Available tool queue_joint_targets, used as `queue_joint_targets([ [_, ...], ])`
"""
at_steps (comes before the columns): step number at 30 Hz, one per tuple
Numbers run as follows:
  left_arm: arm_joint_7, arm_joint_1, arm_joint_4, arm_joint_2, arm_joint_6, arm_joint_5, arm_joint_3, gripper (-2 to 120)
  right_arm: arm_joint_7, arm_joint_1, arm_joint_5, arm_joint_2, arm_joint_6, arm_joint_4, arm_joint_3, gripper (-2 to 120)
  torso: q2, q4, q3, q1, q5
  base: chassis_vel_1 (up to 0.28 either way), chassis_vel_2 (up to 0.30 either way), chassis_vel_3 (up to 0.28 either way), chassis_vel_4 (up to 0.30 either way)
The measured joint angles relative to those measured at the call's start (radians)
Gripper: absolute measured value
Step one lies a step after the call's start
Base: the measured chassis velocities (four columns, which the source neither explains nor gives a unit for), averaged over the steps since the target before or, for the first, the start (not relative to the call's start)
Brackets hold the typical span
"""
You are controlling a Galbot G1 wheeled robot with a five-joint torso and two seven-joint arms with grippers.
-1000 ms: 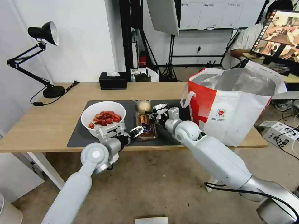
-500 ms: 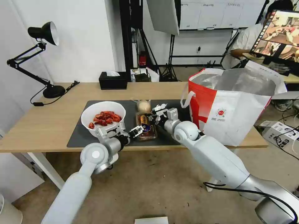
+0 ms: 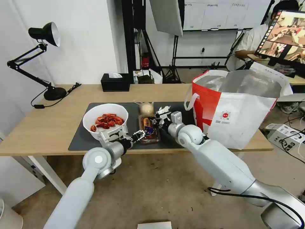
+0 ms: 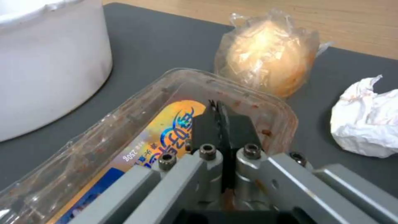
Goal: Pick up the trash from the table and place it into the takeout bag.
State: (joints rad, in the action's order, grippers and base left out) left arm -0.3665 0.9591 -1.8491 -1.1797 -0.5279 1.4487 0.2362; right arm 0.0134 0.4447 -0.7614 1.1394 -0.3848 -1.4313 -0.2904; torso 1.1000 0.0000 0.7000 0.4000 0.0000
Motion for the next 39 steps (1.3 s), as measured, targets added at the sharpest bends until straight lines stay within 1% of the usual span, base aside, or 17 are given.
queue_joint_targets([
  [2,0.0,0.001,0.0,0.001,0.002,0.0,0.003,24,0.0,0.001,0.0,0.0,0.0,-0.001,0.0,0,0.0,0.0,0.0,0.0,0.0,0.0,0.0,0.0,0.0],
  [3,0.0,0.001,0.0,0.001,0.002,0.0,0.003,24,0.0,0.001,0.0,0.0,0.0,-0.001,0.0,0,0.0,0.0,0.0,0.0,0.0,0.0,0.0,0.0,0.0],
  [5,0.0,0.002,0.0,0.002,0.004,-0.001,0.005,15,-0.001,0.001,0.0,0.001,0.0,-0.002,0.0,0,0.0,0.0,0.0,0.0,0.0,0.0,0.0,0.0,0.0],
  [6,0.0,0.002,0.0,0.002,0.004,-0.001,0.005,15,-0.001,0.001,0.0,0.001,0.0,-0.002,0.0,0,0.0,0.0,0.0,0.0,0.0,0.0,0.0,0.0,0.0],
  [9,0.0,0.003,0.0,0.003,0.007,-0.001,0.006,1,-0.002,0.001,0.0,0.001,0.0,-0.008,0.0,0,0.0,0.0,0.0,0.0,0.0,0.0,0.0,0.0,0.0],
  [17,0.0,0.007,-0.005,0.004,0.012,-0.002,0.006,0,-0.003,0.015,-0.002,-0.01,0.002,-0.039,0.017,0,0.0,0.0001,0.0,0.0,0.0,0.0,0.0,0.0,0.0],
  [20,0.002,0.009,-0.013,0.003,0.016,-0.002,0.006,0,-0.01,0.034,-0.007,-0.023,0.029,-0.078,0.045,0,0.0,0.0003,0.0,0.0,0.0,0.0,0.0,0.0,0.0],
  [24,0.004,0.014,-0.035,0.007,0.024,-0.002,0.008,0,-0.042,0.101,-0.033,-0.081,0.113,-0.202,0.107,0,0.0,0.0001,0.0,0.0,0.0002,0.0,0.0,0.0,0.0],
  [25,0.005,0.015,-0.039,0.01,0.027,-0.002,0.008,0,-0.067,0.127,-0.036,-0.105,0.147,-0.244,0.118,5,0.0,0.0,0.0,0.0,0.0,0.0,0.0,0.0,0.0],
  [26,0.005,0.015,-0.039,0.01,0.027,-0.002,0.008,0,-0.067,0.127,-0.036,-0.105,0.147,-0.244,0.118,5,0.0,0.0,0.0,0.0,0.0,0.0,0.0,0.0,0.0],
  [28,0.011,0.015,-0.048,0.01,0.037,-0.002,0.011,0,-0.099,0.193,-0.026,-0.15,0.207,-0.322,0.152,15,0.0,0.0002,0.0,0.0,0.0001,0.0,0.0,0.0,0.0],
  [30,0.013,0.015,-0.051,0.01,0.04,-0.002,0.014,0,-0.105,0.214,-0.021,-0.16,0.218,-0.343,0.166,18,0.0,0.0001,0.0,0.0,0.0002,0.0,0.0,0.0,0.0],
  [32,0.017,0.01,-0.064,0.011,0.048,-0.002,0.022,0,-0.129,0.319,0.001,-0.199,0.253,-0.424,0.236,28,0.0,-0.0001,0.0,0.0,0.0003,0.0,0.0,0.0,0.0],
  [33,0.017,0.01,-0.064,0.011,0.048,-0.002,0.022,0,-0.129,0.319,0.001,-0.199,0.253,-0.424,0.236,28,0.0,-0.0001,0.0,0.0,0.0003,0.0,0.0,0.0,0.0],
  [36,0.021,0.0,-0.091,0.024,0.059,-0.003,0.033,0,-0.147,0.454,0.025,-0.238,0.297,-0.519,0.341,45,0.0,0.0,0.0,0.0,0.0003,0.0,0.0,0.0,0.0],
  [37,0.021,0.0,-0.091,0.024,0.059,-0.003,0.033,0,-0.147,0.454,0.025,-0.238,0.297,-0.519,0.341,45,0.0,0.0,0.0,0.0,0.0003,0.0,0.0,0.0,0.0],
  [39,0.022,-0.009,-0.106,0.033,0.066,-0.003,0.043,0,-0.152,0.534,0.04,-0.257,0.318,-0.572,0.394,53,0.0,-0.0002,0.0,0.0,0.0001,0.0,0.0,0.0,0.0],
])
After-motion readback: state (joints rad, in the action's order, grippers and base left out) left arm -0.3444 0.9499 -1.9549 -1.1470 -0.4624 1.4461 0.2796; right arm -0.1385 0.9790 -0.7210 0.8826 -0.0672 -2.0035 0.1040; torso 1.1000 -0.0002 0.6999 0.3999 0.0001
